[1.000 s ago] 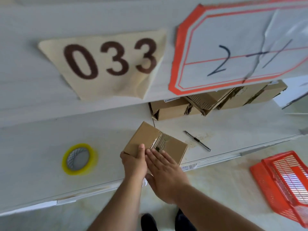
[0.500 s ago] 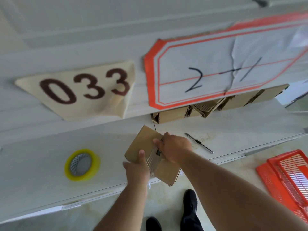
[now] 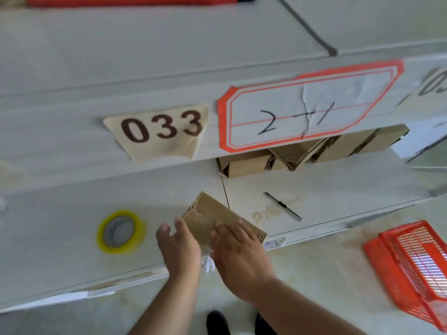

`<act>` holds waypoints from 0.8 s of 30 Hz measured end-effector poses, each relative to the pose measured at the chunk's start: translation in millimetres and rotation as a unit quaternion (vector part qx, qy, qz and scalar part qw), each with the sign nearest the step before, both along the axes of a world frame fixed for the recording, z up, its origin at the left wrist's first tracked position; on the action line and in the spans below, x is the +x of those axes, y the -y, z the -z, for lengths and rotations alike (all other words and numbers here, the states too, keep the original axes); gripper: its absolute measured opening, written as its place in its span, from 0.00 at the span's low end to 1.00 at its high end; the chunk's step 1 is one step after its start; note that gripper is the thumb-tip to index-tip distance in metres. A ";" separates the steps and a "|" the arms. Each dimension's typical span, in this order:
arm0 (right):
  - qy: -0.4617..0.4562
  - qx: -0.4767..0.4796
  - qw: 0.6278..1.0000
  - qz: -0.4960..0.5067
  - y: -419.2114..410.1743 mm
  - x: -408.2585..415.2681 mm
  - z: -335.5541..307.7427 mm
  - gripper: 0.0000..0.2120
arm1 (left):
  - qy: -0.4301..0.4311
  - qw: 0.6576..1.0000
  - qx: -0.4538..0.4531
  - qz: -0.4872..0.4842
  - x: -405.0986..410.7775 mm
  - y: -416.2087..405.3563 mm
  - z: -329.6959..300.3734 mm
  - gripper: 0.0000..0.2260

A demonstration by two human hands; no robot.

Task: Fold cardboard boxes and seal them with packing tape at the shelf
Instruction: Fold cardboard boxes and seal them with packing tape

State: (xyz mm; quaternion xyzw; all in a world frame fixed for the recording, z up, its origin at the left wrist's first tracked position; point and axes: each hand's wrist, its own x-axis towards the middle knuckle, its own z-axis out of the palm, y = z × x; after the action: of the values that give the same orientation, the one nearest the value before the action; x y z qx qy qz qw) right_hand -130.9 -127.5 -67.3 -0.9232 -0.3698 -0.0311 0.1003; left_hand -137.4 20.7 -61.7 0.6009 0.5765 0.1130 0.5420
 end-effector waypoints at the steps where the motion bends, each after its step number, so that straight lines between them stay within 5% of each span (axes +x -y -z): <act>1: -0.002 0.005 1.000 0.002 -0.2 -6.3 4.3 0.22 | -0.005 0.997 0.058 0.057 5.2 -3.2 -8.7 0.26; 6: -0.002 0.004 1.000 0.011 -0.7 -9.3 11.7 0.25 | -0.069 0.955 0.172 0.232 21.2 -0.9 -1.3 0.23; 11: -0.062 -0.016 0.996 0.060 -15.9 7.7 1.9 0.31 | -0.072 0.950 0.187 0.241 18.5 -2.5 5.0 0.22; 14: -0.215 -0.069 0.964 0.141 -25.8 39.4 -12.8 0.35 | -0.067 0.949 0.191 0.243 16.5 -2.5 10.3 0.23; 18: -0.260 -0.132 0.939 0.180 -27.8 77.5 -20.6 0.29 | -0.028 0.953 0.189 0.235 14.1 -2.4 10.8 0.28; 21: -0.276 -0.108 0.937 0.186 -22.9 74.9 -21.5 0.30 | -0.025 0.987 0.077 0.142 1.0 10.7 4.6 0.36; 24: -0.299 -0.077 0.929 0.202 -21.4 77.8 -27.1 0.32 | 0.018 0.984 -0.169 0.054 -21.6 44.7 -7.0 0.17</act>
State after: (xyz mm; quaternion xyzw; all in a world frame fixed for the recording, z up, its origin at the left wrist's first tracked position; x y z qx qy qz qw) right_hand -53.1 -106.0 -40.2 -0.9497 -0.1295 0.2554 0.1266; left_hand -159.0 -24.0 -54.7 0.5285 0.5439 -0.0047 0.6518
